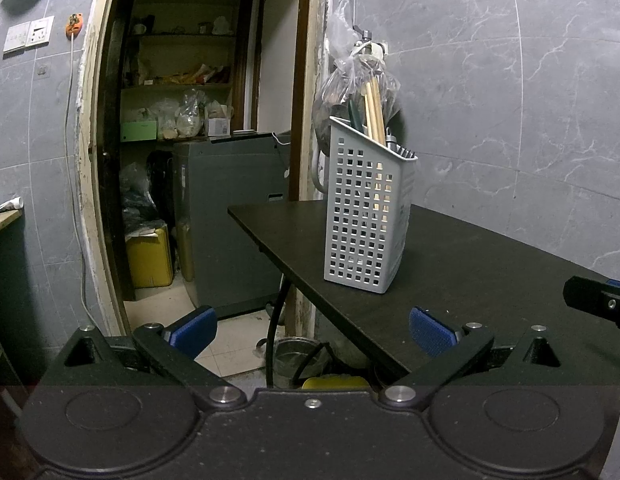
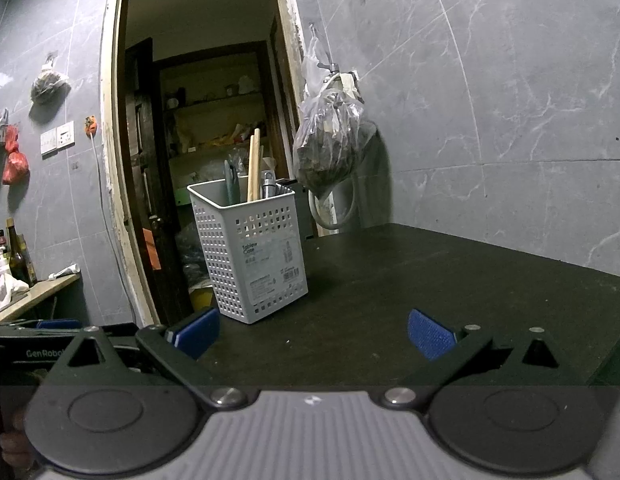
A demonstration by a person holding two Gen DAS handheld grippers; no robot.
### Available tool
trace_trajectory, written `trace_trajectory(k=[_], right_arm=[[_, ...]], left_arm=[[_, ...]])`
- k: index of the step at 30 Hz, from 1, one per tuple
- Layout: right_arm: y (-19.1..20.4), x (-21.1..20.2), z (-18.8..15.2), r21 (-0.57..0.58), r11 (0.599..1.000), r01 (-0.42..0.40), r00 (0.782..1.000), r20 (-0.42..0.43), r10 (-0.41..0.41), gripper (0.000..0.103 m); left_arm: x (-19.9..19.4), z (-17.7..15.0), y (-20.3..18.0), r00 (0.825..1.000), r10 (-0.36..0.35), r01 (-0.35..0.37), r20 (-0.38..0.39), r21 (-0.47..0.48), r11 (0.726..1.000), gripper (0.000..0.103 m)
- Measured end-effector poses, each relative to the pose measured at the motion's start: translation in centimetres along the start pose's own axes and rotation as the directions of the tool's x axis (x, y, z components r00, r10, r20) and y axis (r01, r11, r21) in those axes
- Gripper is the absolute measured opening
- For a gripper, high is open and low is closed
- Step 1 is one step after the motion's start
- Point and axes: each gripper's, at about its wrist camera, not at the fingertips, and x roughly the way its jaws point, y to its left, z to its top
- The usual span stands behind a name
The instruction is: Organize utensils
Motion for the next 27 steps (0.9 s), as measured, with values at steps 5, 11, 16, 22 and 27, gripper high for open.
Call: trace_trajectory(k=[5, 11, 16, 22, 27], right_arm=[[0.04, 0.01, 0.0, 0.0, 1.0, 0.001, 1.0, -0.001, -0.001, 0.103], [0.1, 0.07, 0.04, -0.002, 1.0, -0.001, 1.0, -0.003, 0.001, 0.103], [0.16, 0.16, 0.05, -0.008, 1.0, -0.005, 1.0, -0.009, 0.004, 0.103], [0.21, 0.2, -0.03, -0.009, 1.0, -0.006, 1.0, -0.013, 0.006, 0.103], [0.22, 0.19, -0.08, -0.013, 1.0, -0.008, 1.0, -0.014, 0.008, 0.103]], left_arm=[[0.02, -0.05, 0.07, 1.0, 0.0, 0.0, -0.001, -0.002, 1.0, 0.102], [0.19, -0.17, 0.13, 1.0, 0.001, -0.001, -0.003, -0.005, 1.0, 0.102], [0.18, -0.15, 0.14, 1.0, 0.001, -0.001, -0.004, -0.005, 1.0, 0.102], [0.15, -0.13, 0.14, 1.0, 0.001, -0.001, -0.003, -0.005, 1.0, 0.102], [0.25, -0.11, 0.15, 1.0, 0.003, -0.003, -0.009, -0.006, 1.0, 0.102]])
